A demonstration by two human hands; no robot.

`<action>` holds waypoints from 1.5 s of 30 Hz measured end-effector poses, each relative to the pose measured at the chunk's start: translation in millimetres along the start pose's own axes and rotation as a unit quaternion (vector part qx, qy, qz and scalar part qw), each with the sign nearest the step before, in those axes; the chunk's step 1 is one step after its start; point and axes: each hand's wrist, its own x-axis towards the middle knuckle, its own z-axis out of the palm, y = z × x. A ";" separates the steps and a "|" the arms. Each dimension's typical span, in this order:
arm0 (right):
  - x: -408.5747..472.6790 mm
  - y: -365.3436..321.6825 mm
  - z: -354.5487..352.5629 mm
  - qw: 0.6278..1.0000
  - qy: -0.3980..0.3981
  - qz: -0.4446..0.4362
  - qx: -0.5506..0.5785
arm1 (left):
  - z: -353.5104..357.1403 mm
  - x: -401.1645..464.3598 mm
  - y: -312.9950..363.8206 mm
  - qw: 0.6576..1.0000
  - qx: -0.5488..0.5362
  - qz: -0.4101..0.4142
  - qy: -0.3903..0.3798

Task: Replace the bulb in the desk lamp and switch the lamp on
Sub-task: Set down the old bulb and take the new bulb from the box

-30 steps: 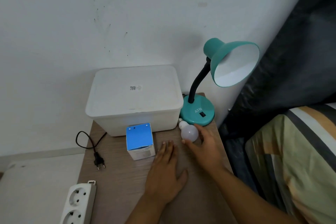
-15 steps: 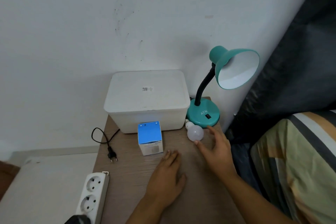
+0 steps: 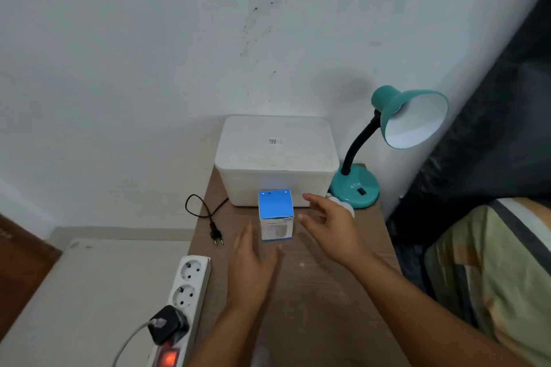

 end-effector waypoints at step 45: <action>21.3 -17.9 24.6 0.995 0.003 0.062 -0.080 | 3.5 43.8 -12.3 0.993 -0.090 0.062 -0.045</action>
